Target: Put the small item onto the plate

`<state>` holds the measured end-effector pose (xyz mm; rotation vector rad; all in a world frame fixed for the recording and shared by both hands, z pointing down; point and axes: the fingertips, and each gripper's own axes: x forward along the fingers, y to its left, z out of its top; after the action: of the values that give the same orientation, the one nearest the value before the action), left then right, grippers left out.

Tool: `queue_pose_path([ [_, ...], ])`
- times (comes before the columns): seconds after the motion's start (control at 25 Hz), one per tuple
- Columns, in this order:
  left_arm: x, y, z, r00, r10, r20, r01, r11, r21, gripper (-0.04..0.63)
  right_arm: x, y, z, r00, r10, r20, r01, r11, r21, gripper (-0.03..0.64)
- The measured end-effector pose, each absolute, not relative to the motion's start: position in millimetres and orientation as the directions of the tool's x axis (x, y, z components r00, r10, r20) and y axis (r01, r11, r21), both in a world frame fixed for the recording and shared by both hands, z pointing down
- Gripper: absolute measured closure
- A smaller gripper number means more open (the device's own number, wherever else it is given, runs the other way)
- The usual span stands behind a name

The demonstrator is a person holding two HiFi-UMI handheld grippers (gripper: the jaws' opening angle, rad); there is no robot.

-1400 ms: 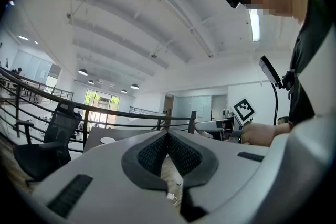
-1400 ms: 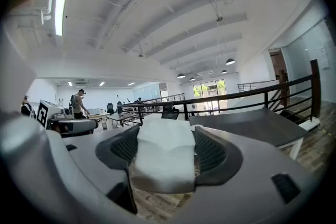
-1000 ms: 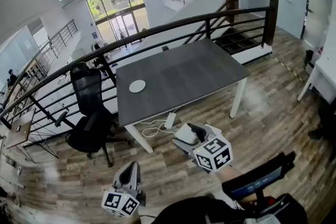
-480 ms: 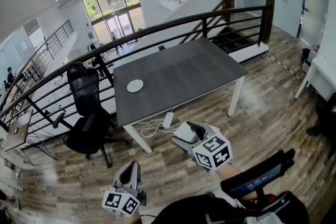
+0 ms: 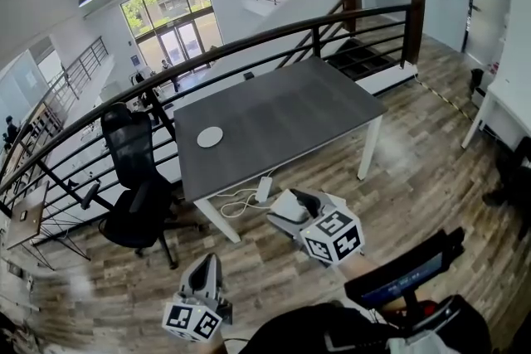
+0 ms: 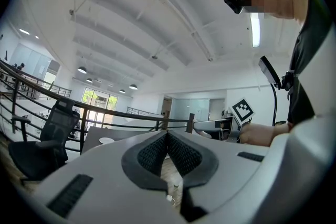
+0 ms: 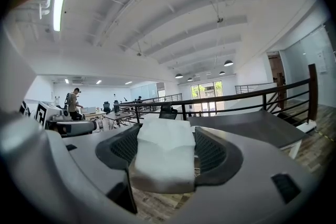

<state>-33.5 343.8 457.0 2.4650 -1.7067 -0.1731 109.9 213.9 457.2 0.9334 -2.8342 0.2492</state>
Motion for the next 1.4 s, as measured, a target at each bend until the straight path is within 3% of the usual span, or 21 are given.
queue_pose_path([
  [0.2,-6.8,328.6,456.6,0.366,-0.931,-0.017,-0.915,-0.363,0.174,0.592,135.8,198.4,457.4,-0.788,-0.588,0.182,-0.611,0.783,-0.117,0.282],
  [0.76,-15.9,332.6,452.9,0.44,-0.898,-0.021,-0.885,-0.437,0.161,0.592,122.8,210.9,449.1,-0.768,-0.614,0.18,-0.638,0.759,-0.132,0.282],
  [1.4,-42.8,305.7,447.6,0.364,-0.931,-0.005,-0.921,-0.361,0.145,0.592,74.9,169.2,444.8,-0.838,-0.528,0.136,-0.544,0.826,-0.147,0.282],
])
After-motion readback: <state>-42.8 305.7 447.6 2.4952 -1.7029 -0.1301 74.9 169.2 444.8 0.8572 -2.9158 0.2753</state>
